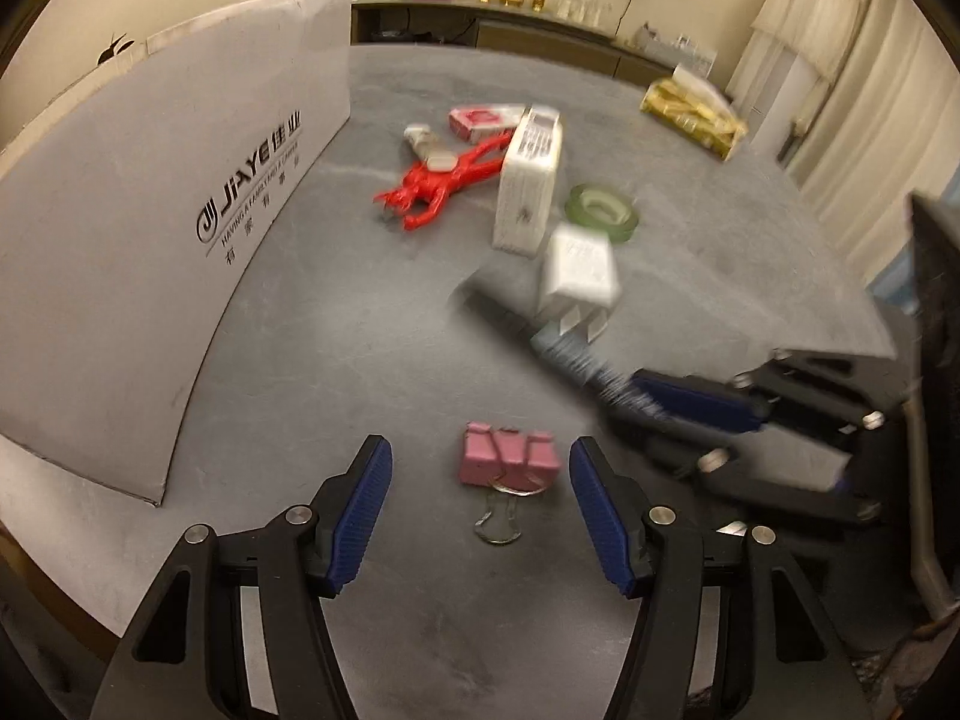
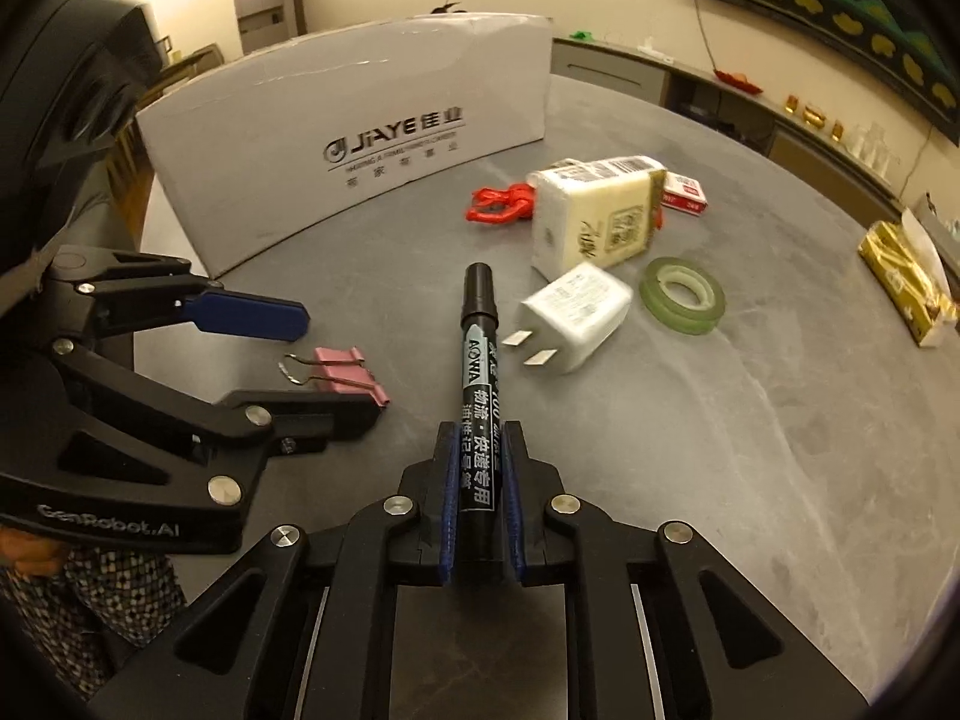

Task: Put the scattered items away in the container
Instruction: 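Grasp the black marker with the right tool while the left tool grasps the pink binder clip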

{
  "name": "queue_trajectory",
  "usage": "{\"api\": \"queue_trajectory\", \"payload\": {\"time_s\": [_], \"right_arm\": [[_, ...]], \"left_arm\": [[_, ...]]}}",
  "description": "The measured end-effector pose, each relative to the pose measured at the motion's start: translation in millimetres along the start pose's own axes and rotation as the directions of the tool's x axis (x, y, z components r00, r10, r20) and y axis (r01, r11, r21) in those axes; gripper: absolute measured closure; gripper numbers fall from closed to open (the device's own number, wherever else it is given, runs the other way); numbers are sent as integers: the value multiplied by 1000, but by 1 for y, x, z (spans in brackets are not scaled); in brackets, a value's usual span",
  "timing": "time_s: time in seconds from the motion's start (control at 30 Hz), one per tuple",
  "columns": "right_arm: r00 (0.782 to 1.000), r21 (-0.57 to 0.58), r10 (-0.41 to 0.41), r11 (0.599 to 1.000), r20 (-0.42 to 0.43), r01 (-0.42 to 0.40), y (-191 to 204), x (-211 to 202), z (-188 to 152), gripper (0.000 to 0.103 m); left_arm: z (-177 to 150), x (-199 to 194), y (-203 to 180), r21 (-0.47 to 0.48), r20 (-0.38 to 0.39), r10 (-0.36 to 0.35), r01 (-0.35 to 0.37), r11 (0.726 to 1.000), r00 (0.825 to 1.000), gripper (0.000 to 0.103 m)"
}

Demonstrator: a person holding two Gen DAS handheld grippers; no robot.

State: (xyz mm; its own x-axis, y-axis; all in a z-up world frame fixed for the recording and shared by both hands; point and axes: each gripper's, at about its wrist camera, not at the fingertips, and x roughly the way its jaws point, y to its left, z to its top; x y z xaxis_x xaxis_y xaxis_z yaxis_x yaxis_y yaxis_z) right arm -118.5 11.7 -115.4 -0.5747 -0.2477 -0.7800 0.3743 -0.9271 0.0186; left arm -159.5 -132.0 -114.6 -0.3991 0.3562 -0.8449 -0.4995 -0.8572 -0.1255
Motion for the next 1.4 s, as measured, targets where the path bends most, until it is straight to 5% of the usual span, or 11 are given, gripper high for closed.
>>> {"api": "queue_trajectory", "payload": {"time_s": [0.17,0.27,0.67,1.4], "right_arm": [[999,82,31,996,12,-32,-18,-6,-7,89],[998,144,62,987,22,-64,-28,-11,-11,89],[989,291,136,945,62,-148,-38,-28,-25,89],[993,284,81,953,83,-101,-5,-73,-13,89]], "left_arm": [[4,6,-4,32,23,27,-28,999,999,43],[5,6,-9,69,42,66,-69,995,997,69],[6,-6,-20,83,99,57,-65,994,994,70],[9,-61,-15,42,242,-10,0,999,970,70]]}}
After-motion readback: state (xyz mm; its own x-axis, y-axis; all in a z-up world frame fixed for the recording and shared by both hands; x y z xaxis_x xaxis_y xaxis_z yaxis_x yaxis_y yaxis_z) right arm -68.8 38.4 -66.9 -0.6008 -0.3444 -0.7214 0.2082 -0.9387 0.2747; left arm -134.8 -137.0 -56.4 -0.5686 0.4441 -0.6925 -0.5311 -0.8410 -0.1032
